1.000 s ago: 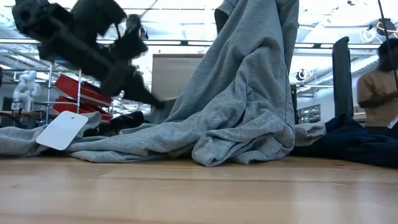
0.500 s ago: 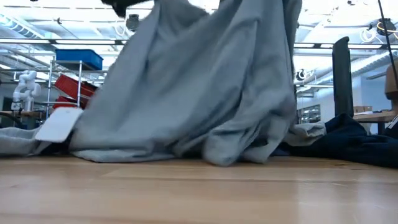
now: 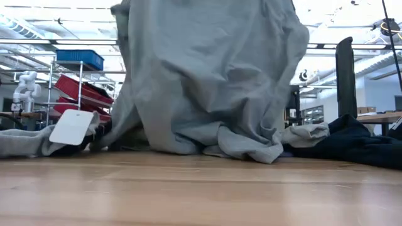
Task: Sort clothes
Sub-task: Put the gray shirt into the laundry organizer
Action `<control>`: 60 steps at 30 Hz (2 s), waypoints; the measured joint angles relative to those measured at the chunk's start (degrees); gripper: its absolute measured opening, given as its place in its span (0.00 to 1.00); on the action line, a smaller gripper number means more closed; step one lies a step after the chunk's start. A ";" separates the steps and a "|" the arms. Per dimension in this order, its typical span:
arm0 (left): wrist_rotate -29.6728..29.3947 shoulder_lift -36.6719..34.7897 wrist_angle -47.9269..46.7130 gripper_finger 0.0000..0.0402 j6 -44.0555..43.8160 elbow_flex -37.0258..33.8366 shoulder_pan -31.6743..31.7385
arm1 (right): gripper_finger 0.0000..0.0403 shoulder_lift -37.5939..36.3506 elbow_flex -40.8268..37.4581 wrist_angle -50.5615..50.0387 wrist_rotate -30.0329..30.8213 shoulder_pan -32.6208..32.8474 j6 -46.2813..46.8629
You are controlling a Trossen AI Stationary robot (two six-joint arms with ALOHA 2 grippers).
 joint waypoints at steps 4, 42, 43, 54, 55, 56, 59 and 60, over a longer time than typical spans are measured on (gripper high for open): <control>0.00 0.22 -0.36 0.00 2.29 4.73 0.00 | 0.00 -1.92 -0.01 12.79 -0.14 -1.04 -14.15; 28.46 17.75 -3.90 0.00 -2.22 44.21 -0.59 | 0.00 -8.36 0.02 62.30 -49.02 -5.98 -38.74; 28.44 17.91 -4.20 0.00 -2.22 44.23 -1.27 | 0.00 -8.36 0.02 61.42 -48.55 -4.71 -38.57; 28.41 20.05 -20.84 0.00 -2.17 44.25 -11.81 | 0.00 -7.77 0.00 32.07 -31.86 11.34 -18.35; 28.40 20.59 -21.72 0.00 -2.16 44.25 -12.77 | 0.00 -7.24 0.02 29.93 -31.02 12.62 -15.56; 28.41 21.30 -22.47 0.00 -2.15 44.25 -13.75 | 0.00 -6.59 0.02 28.17 -30.43 13.88 -13.23; 28.40 23.91 -24.08 0.00 -2.20 44.25 -16.67 | 0.00 -3.41 0.02 26.00 -28.42 17.62 -8.45; 28.35 24.87 -24.60 0.00 -2.20 44.25 -17.71 | 0.00 -2.15 0.02 25.93 -28.30 18.81 -7.61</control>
